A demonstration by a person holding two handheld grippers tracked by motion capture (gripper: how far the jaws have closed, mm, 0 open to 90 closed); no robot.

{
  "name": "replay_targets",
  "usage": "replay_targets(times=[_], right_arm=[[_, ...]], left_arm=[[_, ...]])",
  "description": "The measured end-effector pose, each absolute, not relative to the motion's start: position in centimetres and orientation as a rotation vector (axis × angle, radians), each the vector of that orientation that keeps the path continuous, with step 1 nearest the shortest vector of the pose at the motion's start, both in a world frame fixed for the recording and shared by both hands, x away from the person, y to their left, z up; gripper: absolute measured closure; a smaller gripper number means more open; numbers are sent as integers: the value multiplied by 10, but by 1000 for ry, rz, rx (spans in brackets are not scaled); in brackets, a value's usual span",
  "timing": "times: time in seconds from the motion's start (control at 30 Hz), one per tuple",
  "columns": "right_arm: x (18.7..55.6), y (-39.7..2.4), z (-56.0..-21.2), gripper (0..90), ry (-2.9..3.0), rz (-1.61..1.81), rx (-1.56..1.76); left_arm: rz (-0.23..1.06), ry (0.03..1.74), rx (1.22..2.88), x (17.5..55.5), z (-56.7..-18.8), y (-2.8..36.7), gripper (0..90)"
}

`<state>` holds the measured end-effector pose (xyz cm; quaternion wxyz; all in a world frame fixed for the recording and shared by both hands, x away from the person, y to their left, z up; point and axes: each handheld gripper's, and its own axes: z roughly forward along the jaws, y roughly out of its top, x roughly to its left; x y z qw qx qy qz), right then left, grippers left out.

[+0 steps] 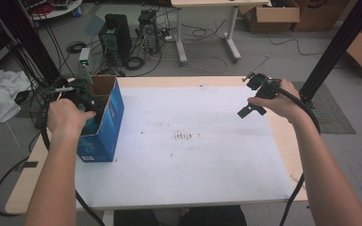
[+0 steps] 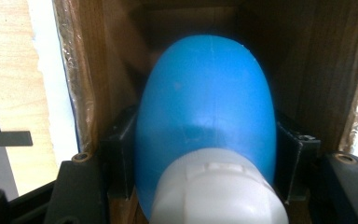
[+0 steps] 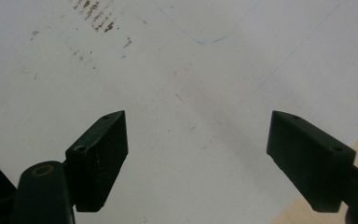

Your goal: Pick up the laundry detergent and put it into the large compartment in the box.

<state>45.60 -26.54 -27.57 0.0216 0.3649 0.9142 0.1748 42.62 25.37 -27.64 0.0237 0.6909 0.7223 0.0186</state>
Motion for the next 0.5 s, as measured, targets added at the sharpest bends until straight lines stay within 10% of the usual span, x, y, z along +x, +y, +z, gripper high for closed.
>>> replay_targets(times=[0.5], right_arm=[[456,-272,-274,202,2825,549,1151]], left_arm=[[68,2240,2148,427,-276,251,370]])
